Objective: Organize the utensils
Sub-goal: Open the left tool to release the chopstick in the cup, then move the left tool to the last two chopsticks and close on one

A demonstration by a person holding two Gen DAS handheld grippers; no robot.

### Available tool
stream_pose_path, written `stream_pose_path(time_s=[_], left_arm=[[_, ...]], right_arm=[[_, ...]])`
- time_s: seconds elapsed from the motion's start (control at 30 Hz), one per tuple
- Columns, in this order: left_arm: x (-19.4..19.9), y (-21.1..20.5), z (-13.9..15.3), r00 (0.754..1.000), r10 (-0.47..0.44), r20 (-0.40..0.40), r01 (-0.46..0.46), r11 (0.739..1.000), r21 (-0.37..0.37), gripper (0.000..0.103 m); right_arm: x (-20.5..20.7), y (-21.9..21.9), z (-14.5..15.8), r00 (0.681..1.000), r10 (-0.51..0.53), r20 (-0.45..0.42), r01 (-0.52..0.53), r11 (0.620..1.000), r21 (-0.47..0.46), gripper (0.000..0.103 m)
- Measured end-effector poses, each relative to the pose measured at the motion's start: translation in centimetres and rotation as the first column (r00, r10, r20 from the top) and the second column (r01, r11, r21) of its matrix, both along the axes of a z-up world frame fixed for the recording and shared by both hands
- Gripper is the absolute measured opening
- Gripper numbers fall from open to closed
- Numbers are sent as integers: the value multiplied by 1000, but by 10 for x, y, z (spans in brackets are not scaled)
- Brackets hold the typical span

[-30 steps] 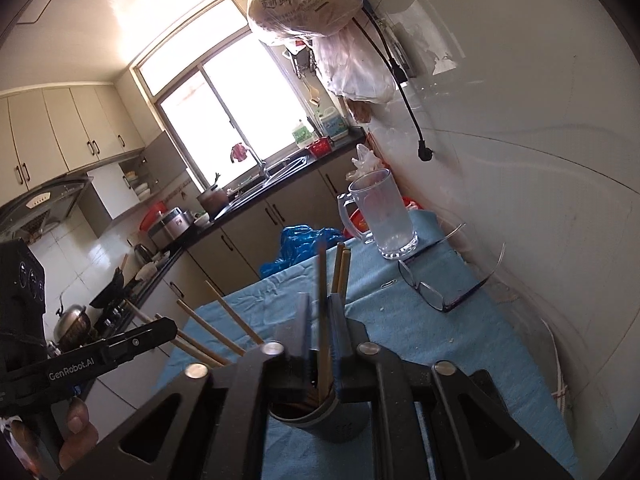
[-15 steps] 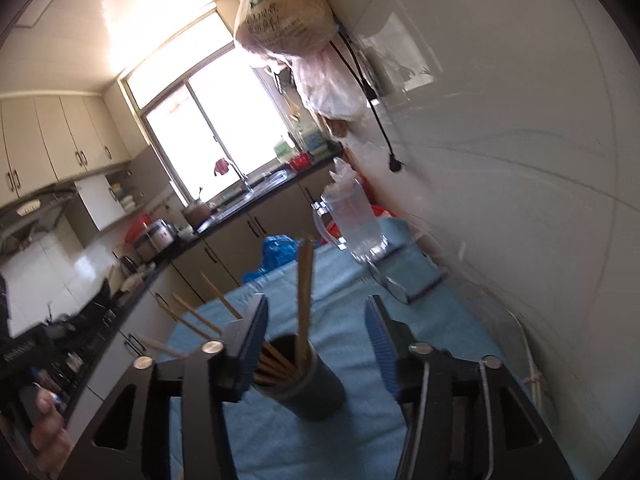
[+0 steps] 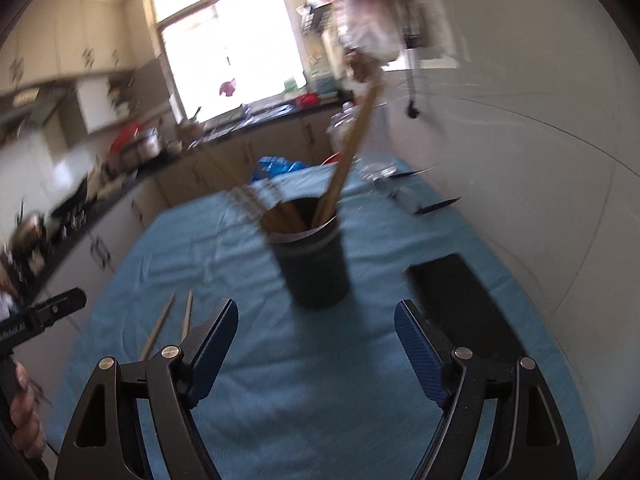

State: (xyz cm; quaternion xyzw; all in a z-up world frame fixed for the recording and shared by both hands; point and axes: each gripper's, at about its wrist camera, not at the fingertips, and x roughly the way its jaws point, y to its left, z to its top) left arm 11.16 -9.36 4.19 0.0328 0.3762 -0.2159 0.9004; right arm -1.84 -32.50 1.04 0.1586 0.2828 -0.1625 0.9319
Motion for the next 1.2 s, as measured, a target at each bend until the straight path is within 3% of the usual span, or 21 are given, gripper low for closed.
stream_pose_path(time_s=[0.2,0.47,1.2], left_arm=[[-5,29,-24,999,45,-29,-44,999,23,71],[-4,34,-38,998,31,-62,-30,999,22,71],[12,25,-63,987,11,-163,1,997,75,71]], right_arm=[[13,48,-24,993,82,-88,-87,995,-55,85],[24,81,-37,979,135,-155,-149,985,-85,85],[37,95,-48,963,133,-235,-161,981,-104,85]])
